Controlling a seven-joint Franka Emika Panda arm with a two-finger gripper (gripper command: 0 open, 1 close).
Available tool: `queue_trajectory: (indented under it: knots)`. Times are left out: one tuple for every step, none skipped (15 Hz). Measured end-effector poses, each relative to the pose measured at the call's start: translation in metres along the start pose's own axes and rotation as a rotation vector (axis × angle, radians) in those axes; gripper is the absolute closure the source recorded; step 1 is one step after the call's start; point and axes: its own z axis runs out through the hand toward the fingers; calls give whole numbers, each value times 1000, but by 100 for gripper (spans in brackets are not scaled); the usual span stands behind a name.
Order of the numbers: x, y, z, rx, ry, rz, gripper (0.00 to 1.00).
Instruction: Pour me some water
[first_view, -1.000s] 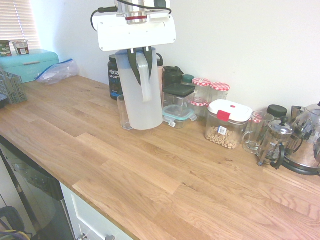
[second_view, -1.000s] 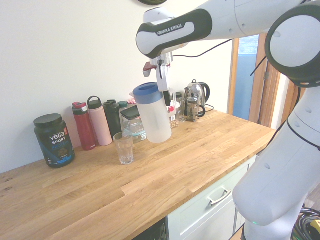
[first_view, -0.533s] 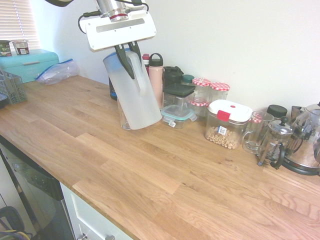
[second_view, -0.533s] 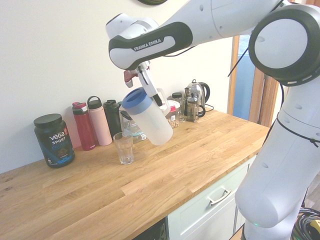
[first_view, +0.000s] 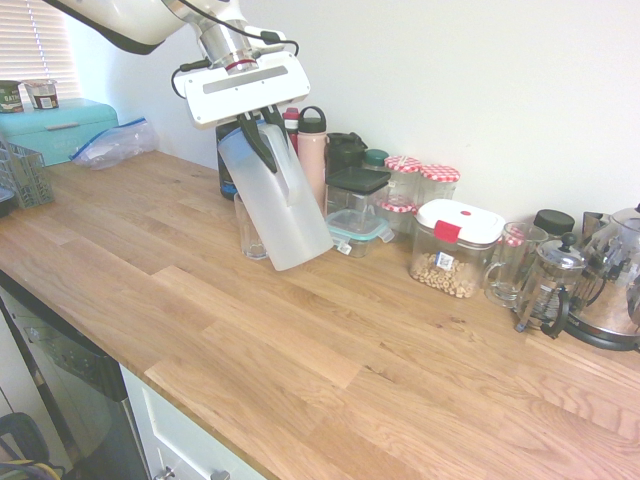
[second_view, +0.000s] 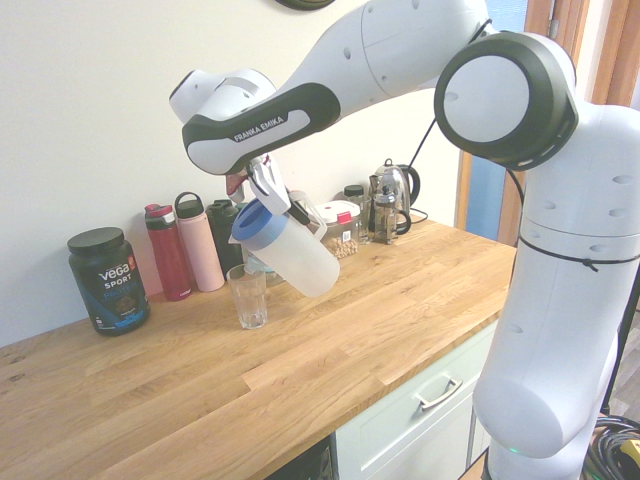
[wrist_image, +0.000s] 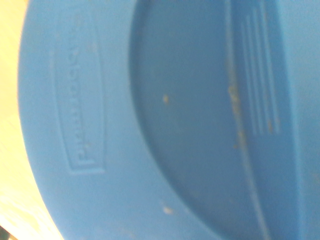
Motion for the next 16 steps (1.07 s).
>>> queue_trajectory:
  knots:
    - [3, 0, 5, -13, -10, -3, 100]
    - [7, 1, 10, -27, -20, -5, 100]
    - [10, 2, 15, -37, -30, -6, 100]
    - [12, 3, 21, -45, -40, -7, 100]
    - [15, 4, 26, -50, -49, -6, 100]
    - [16, 5, 30, -57, -56, -6, 100]
    - [17, 6, 33, -61, -63, -4, 100]
    - [17, 8, 35, -67, -70, -2, 100]
    - [17, 9, 36, -77, -75, -1, 100]
    - [17, 10, 36, -84, -79, 0, 100]
    - [16, 11, 37, -93, -82, -1, 100]
    - [17, 10, 37, -104, -85, -4, 100]
    - [18, 9, 37, -117, -89, -8, 100]
    - [19, 6, 38, -130, -95, -13, 100]
    - [21, 2, 38, -144, -100, -18, 100]
    - [24, -3, 38, -158, -106, -24, 100]
